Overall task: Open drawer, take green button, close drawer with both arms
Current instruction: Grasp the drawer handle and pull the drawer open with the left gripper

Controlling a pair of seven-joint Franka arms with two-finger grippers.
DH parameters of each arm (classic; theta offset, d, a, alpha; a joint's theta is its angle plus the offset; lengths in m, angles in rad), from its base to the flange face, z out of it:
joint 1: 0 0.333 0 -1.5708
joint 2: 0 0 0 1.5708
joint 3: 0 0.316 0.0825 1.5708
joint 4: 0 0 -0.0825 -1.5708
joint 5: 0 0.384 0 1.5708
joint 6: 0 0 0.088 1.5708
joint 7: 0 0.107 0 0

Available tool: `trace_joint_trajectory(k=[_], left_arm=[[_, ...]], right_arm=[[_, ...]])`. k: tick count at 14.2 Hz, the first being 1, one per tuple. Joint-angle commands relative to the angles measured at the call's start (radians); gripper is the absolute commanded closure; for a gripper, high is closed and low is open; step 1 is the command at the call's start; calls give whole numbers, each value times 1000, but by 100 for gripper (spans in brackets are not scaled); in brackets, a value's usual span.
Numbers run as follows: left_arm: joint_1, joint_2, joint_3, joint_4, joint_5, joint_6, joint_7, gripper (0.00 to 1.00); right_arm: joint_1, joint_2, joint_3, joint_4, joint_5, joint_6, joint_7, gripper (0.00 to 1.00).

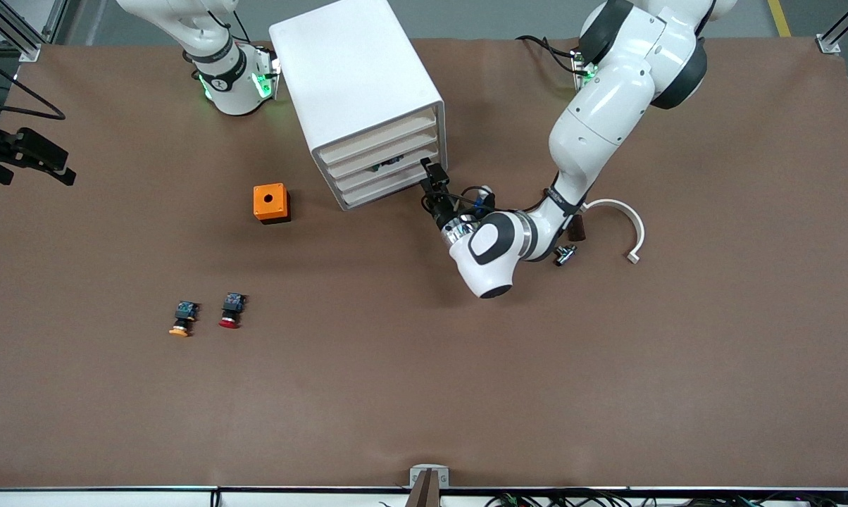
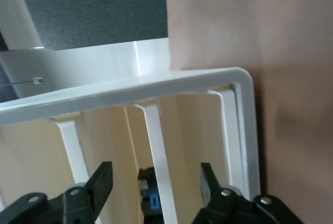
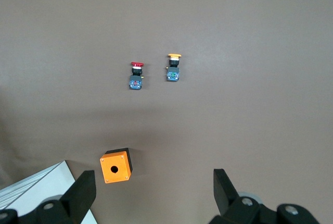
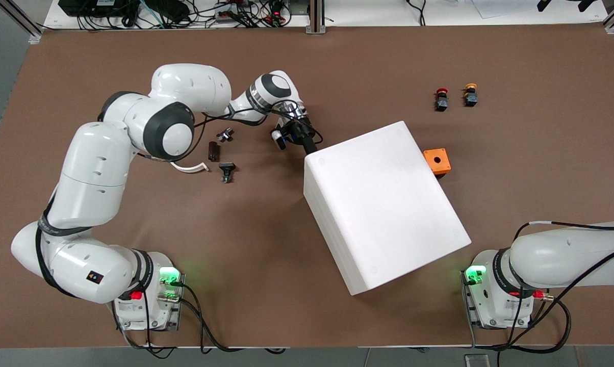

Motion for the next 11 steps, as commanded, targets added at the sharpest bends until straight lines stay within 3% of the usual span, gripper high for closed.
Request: trace_joint_trajectory(k=[1, 6, 11], left_arm=[[-33, 16, -4, -11, -21, -30, -36, 34], [-49, 17, -4, -22, -23, -54, -36, 77], [-37, 17, -3, -19, -61, -54, -46, 95]], right_arm=[[6, 1, -5, 6, -7, 0, -5, 0], [5, 1, -5, 6, -8, -3, -5, 0], [5, 1, -5, 6, -10, -2, -6, 0]])
